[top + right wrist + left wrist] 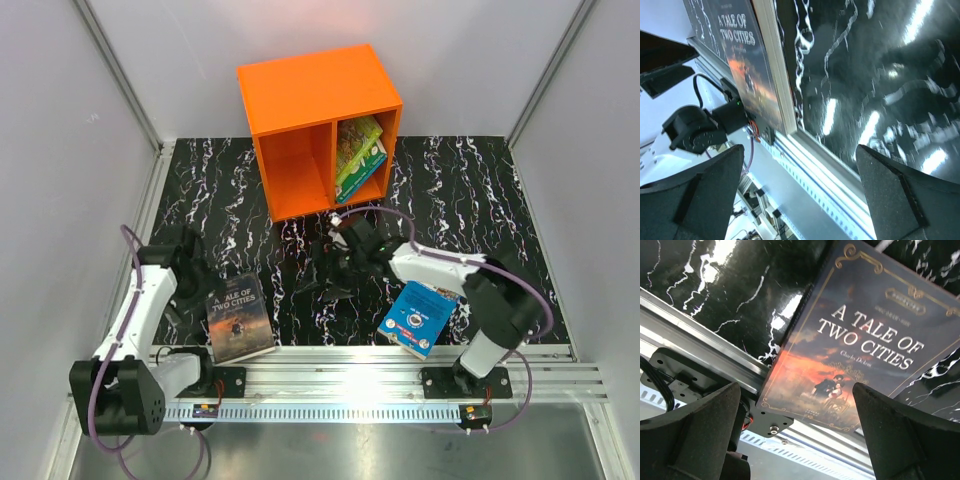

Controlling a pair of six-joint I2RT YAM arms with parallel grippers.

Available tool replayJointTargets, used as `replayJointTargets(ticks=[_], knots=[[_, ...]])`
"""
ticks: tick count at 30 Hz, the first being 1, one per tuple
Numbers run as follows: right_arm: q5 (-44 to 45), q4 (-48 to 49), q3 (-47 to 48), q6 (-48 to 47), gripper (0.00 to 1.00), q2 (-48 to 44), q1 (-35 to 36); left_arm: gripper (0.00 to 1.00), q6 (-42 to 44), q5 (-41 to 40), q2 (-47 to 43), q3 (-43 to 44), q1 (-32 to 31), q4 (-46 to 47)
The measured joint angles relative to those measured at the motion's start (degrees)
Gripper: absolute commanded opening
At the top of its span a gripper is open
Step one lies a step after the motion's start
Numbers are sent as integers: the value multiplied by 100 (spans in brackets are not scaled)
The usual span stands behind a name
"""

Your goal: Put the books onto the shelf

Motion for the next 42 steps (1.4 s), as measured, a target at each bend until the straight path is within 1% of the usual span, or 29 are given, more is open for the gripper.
replayJointTargets(ticks=[4, 8, 11, 16, 19, 23, 26, 27, 28, 29, 30, 31, 32, 37, 40, 41, 42], knots=[[-240, 595, 339, 258, 100, 879, 127, 99, 140, 208, 238, -79, 352, 190], [-345, 881, 920, 385, 100, 1622, 295, 99, 127, 391, 728, -282, 387, 413], [-385, 1071, 1349, 459, 100, 2083, 490, 99, 4, 437, 911, -413, 387, 527], [-492, 1412, 1718, 686, 100, 2634, 717, 99, -238, 439, 1073, -446, 339, 682], [-542, 1585, 1919, 776, 100, 2835, 789, 99, -341, 516, 1248, -538, 195, 931], [-691, 1773, 2214, 859, 98, 3117, 883, 95, -385, 1040, 1349, -693, 103, 1259], [-734, 1676, 2297, 859, 81, 3182, 881, 93, -317, 1233, 1270, -839, 109, 1434], [-737, 1644, 2312, 861, 72, 3200, 881, 93, -291, 1248, 1204, -887, 103, 1488], [-719, 1585, 2330, 848, 54, 3215, 879, 93, -273, 1259, 1141, -931, 92, 1534], [-680, 1550, 2328, 809, 45, 3237, 879, 93, -262, 1263, 1088, -966, 81, 1572], [-603, 1537, 2323, 822, 40, 3279, 885, 93, -256, 1300, 1045, -1005, 70, 1602], [-568, 1537, 2317, 844, 31, 3320, 890, 93, -240, 1307, 1019, -1025, 57, 1624], [-531, 1517, 2302, 828, 28, 3322, 890, 93, -229, 1314, 994, -1045, 52, 1641], [-409, 1615, 2179, 839, 28, 3254, 903, 91, -166, 1386, 892, -1121, 50, 1735], [-293, 1585, 2155, 835, 2, 3189, 927, 89, -136, 1456, 850, -1147, 39, 1757], [-243, 1580, 2135, 833, 0, 3163, 935, 88, -114, 1480, 850, -1147, 35, 1757], [-203, 1576, 2118, 831, 0, 3139, 944, 88, -81, 1513, 850, -1147, 28, 1749]])
